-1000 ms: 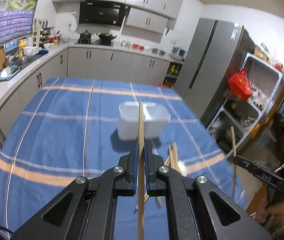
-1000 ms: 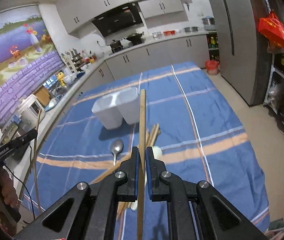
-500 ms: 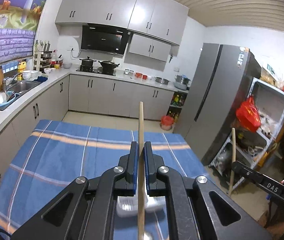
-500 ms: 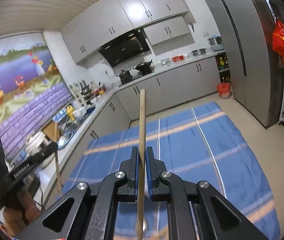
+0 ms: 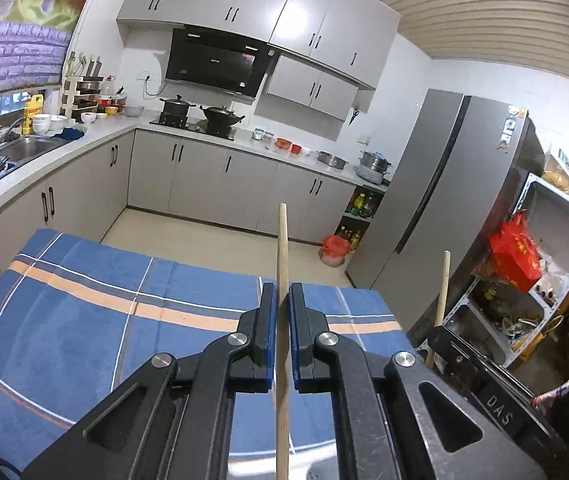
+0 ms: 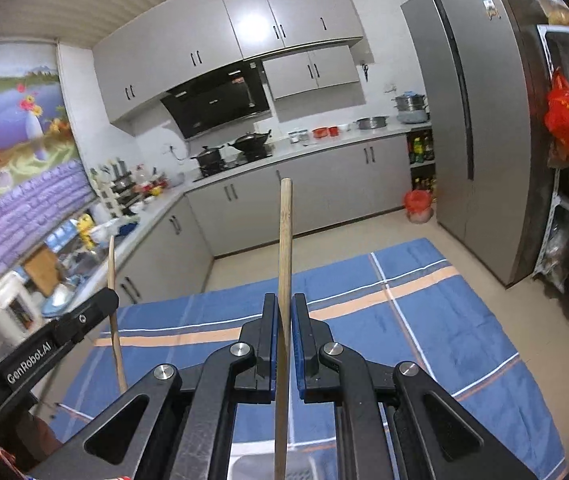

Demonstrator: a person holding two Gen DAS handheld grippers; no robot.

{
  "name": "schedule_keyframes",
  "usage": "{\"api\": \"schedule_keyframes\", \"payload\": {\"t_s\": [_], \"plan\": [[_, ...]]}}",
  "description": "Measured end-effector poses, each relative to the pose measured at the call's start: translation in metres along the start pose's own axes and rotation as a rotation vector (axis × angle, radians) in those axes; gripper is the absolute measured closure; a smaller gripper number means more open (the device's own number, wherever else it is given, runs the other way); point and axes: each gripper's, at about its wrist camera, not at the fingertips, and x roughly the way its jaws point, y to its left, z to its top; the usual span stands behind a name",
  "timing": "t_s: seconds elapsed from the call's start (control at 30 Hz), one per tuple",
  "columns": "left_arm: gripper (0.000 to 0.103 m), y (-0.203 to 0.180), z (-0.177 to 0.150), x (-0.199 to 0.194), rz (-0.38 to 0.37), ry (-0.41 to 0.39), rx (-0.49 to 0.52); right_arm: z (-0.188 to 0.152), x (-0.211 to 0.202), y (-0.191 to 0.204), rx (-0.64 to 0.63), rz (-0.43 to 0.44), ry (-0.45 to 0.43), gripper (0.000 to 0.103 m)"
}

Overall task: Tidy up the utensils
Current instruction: 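Drop the chopstick into the holder with the left tool while the right tool drops its chopstick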

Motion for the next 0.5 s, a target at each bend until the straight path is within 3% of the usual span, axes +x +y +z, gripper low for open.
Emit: {"api": "schedule_keyframes", "payload": {"t_s": [0.2, 0.5], "plan": [[0.098, 0.002, -0.023, 0.018, 0.023, 0.04, 0.038, -0.021, 0.017, -0.009, 0.012, -0.011, 0.048, 0.096], [0.097, 0.002, -0.04, 0.0, 0.052, 0.059, 0.063, -0.053, 0.017, -0.016, 0.005, 0.025, 0.14, 0.095]]}}
